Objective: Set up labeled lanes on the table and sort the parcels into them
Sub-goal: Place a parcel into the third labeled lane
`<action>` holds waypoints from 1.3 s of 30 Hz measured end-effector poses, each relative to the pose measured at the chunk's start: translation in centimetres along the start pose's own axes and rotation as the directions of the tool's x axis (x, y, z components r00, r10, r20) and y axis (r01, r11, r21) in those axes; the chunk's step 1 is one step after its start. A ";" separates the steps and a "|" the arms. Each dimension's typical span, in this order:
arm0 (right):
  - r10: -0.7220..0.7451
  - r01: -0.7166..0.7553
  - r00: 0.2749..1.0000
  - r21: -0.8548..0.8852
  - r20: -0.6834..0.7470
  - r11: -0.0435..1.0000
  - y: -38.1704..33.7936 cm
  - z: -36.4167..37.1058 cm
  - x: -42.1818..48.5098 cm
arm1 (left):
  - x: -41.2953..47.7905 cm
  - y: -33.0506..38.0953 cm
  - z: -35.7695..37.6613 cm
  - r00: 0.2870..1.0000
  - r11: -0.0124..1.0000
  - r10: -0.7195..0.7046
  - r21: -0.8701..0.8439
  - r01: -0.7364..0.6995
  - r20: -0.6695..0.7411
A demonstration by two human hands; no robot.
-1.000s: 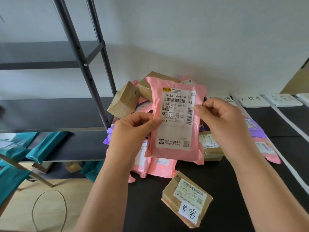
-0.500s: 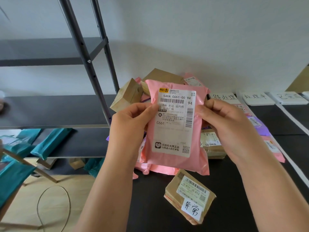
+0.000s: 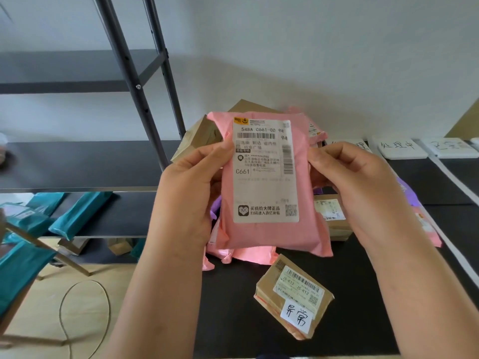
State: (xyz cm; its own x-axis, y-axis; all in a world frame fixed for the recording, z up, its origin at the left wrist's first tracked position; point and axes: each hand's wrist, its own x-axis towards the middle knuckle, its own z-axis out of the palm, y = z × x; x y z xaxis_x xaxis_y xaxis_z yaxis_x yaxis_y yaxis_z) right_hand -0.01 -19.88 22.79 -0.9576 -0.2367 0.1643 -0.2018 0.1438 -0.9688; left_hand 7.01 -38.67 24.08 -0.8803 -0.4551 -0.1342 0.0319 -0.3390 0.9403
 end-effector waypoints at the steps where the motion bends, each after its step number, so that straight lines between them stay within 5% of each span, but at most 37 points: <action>1: -0.013 0.013 1.000 -0.043 0.004 0.999 0.0 0.0 -0.1 | 0.1 0.0 -0.1 1.000 1.000 0.015 -0.012 -0.015 -0.024; 8: -0.061 0.078 0.995 -0.221 0.080 0.972 -0.5 0.4 -1.2 | 0.1 -0.1 0.1 0.996 0.998 0.035 -0.053 -0.040 -0.082; 19: -0.068 0.057 0.994 -0.117 -0.089 0.992 -0.1 0.7 -1.0 | 0.5 -0.8 0.1 0.993 0.986 0.114 0.123 -0.111 -0.021; 27: -0.066 0.079 0.972 0.049 -0.224 0.996 -0.1 0.4 -0.6 | 0.8 -0.5 -0.8 0.975 0.938 0.094 0.311 -0.155 0.202; 39: -0.065 0.066 0.979 -0.001 -0.191 0.998 -0.2 -0.1 -1.2 | 0.9 -1.3 -0.3 0.971 0.990 0.062 0.110 -0.090 0.232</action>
State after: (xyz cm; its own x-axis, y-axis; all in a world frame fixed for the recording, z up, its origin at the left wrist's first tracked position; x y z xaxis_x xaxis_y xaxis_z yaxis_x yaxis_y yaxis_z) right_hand 1.12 -19.53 22.82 -0.9640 -0.0576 0.2597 -0.2651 0.1289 -0.9556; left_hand 6.30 -38.90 22.69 -0.9622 -0.2722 0.0008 0.0586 -0.2044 0.9771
